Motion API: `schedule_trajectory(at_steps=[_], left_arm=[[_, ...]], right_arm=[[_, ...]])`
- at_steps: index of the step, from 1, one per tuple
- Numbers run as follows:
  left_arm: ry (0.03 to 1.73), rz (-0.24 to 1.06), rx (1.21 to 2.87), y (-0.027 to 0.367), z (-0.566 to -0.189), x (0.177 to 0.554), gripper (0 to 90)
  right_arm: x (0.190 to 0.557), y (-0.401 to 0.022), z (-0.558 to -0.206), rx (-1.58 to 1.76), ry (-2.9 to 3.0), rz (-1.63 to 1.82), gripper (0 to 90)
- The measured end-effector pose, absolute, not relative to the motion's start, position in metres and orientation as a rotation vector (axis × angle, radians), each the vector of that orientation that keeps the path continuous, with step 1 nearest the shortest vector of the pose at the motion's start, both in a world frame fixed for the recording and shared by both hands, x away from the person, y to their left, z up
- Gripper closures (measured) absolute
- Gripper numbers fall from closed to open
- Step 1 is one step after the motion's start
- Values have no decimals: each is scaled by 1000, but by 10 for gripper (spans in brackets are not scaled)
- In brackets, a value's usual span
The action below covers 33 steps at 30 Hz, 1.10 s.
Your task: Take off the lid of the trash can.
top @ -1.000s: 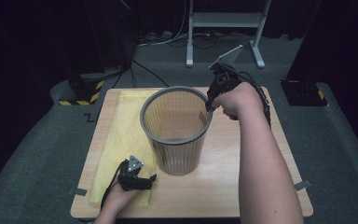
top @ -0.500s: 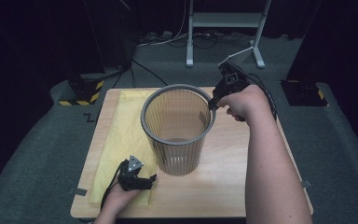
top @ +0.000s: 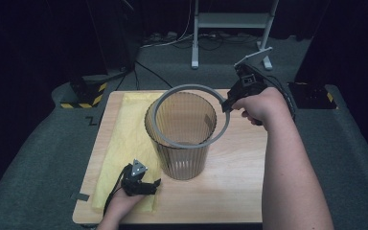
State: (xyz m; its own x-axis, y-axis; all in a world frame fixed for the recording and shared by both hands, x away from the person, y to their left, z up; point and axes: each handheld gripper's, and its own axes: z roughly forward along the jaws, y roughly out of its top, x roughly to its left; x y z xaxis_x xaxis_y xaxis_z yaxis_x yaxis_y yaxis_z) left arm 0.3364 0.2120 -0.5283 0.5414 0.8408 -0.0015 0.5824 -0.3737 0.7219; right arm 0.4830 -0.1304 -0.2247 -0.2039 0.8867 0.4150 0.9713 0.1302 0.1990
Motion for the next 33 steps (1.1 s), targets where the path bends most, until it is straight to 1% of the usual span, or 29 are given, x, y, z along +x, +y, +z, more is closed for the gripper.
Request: schedule_trajectory(at_steps=[8,33], left_arm=[[1144,487,2096,212,-528,336,86],[1143,491,2095,212,-528,336,86]], right_arm=[[480,-148,-223,-1868,-2192,-653,838],[475,-212,-235,-1958,-2095,-674,837]])
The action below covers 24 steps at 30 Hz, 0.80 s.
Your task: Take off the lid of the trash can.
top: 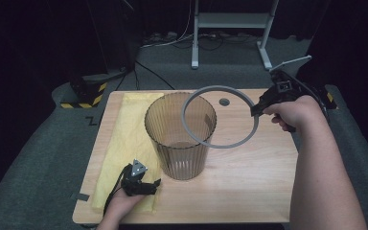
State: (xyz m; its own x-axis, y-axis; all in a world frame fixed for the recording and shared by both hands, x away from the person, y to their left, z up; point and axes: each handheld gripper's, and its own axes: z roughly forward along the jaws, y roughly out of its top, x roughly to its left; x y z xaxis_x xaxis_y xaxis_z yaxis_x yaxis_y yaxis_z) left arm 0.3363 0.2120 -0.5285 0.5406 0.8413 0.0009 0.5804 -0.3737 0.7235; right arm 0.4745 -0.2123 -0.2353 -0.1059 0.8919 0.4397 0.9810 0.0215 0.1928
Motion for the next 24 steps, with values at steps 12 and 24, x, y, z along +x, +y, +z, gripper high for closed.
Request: schedule_trajectory(at_steps=[12,24], left_arm=[[1143,490,2095,212,-529,336,86],[1142,491,2095,212,-529,336,86]], right_arm=[[470,-247,-235,-2014,-2041,-705,837],[463,-286,-241,-2082,-1971,-741,838]])
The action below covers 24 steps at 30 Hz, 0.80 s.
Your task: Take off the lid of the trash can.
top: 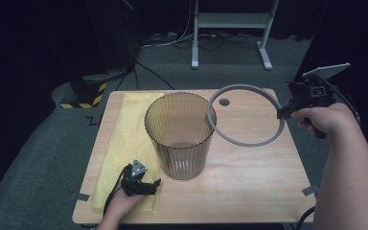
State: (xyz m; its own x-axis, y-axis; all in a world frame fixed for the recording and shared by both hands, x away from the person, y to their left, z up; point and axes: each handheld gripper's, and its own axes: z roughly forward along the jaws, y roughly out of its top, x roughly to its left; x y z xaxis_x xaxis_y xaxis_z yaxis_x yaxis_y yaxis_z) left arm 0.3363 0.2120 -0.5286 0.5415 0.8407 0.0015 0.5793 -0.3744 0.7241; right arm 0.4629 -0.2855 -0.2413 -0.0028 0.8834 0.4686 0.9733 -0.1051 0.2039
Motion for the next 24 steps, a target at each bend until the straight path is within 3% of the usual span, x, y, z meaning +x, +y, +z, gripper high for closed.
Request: schedule_trajectory(at_steps=[24], left_arm=[[1141,491,2095,212,-529,336,86]], right_arm=[[459,-322,-284,-2166,-1909,-732,837]])
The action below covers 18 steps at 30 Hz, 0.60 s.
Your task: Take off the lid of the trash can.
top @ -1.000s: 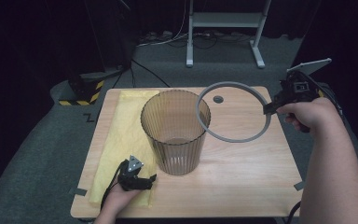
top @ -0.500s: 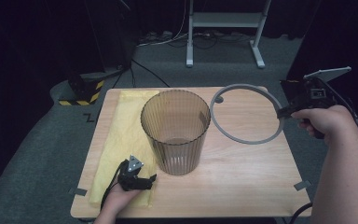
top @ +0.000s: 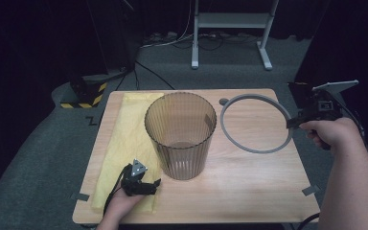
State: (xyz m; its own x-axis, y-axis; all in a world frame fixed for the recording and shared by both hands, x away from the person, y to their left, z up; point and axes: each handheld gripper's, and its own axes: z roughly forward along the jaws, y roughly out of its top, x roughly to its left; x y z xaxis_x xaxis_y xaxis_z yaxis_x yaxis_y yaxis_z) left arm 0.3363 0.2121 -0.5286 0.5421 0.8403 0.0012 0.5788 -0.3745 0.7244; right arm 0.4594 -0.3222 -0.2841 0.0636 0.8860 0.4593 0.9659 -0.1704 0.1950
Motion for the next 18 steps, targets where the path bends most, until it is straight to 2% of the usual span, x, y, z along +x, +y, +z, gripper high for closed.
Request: schedule_trajectory(at_steps=[8,15,17,18], left_arm=[[1140,489,2095,212,-529,336,86],[1140,489,2094,212,-529,336,86],[1140,489,2094,212,-529,336,86],[1140,489,2094,212,-529,336,86]], right_arm=[[463,-320,-307,-2177,-1907,-711,837],[468,-312,-355,-2168,-1897,-675,837],[469,-311,-360,-2165,-1896,-670,837],[469,-309,-374,-2162,-1893,-656,837]])
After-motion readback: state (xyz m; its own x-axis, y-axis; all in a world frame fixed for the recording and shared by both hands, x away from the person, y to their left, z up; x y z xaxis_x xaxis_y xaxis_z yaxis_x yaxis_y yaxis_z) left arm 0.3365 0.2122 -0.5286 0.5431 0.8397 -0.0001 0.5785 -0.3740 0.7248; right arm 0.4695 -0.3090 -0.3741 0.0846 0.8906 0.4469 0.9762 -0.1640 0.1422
